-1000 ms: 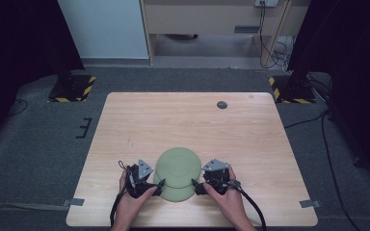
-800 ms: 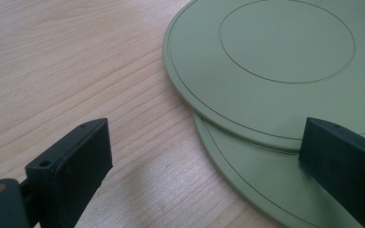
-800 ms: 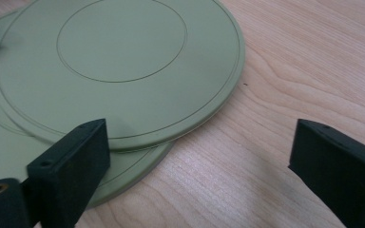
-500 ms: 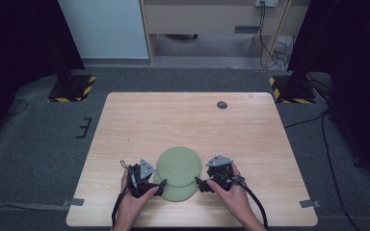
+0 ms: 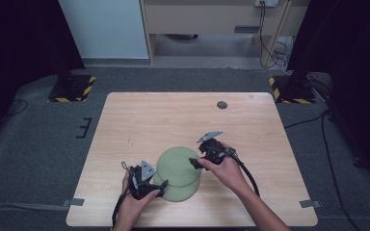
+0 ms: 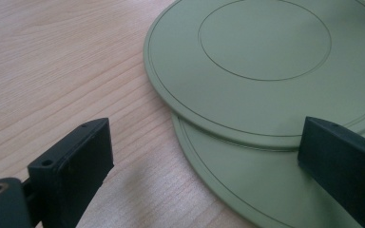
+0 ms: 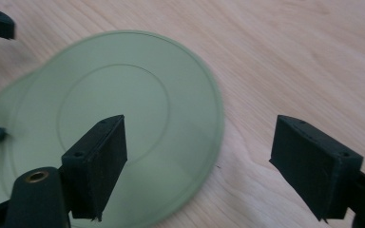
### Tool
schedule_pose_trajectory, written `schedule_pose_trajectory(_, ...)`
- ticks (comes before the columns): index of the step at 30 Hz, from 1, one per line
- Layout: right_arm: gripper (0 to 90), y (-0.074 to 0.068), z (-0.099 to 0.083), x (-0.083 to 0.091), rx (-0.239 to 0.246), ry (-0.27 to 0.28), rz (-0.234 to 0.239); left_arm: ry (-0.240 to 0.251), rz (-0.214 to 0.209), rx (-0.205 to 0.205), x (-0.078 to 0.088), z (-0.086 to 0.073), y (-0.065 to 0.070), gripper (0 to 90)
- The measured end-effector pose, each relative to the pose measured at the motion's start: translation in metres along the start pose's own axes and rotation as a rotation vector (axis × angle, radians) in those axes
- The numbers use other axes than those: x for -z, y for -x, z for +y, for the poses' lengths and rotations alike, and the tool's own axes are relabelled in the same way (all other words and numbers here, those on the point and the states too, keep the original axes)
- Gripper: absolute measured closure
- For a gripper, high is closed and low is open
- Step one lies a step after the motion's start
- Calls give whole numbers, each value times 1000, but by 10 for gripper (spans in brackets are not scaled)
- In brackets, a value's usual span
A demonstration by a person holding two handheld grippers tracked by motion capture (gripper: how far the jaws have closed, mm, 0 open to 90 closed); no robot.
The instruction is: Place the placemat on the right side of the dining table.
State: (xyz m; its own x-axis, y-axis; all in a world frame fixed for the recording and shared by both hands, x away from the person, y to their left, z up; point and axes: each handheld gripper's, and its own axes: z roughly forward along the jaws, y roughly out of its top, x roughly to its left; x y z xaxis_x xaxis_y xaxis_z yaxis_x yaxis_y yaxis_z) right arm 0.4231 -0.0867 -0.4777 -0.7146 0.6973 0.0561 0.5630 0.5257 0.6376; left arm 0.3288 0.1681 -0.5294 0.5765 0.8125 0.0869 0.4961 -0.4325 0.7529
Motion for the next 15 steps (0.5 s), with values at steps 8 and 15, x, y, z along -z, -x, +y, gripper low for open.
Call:
schedule_pose_trajectory(8, 224, 10, 18, -26, -49, -37, 125, -4, 0, 2, -2, 2, -1, 12)
schedule_pose_trajectory(15, 243, 16, 23, -45, -71, -45, 176, -4, 6, -10, -1, 2, 1, 27)
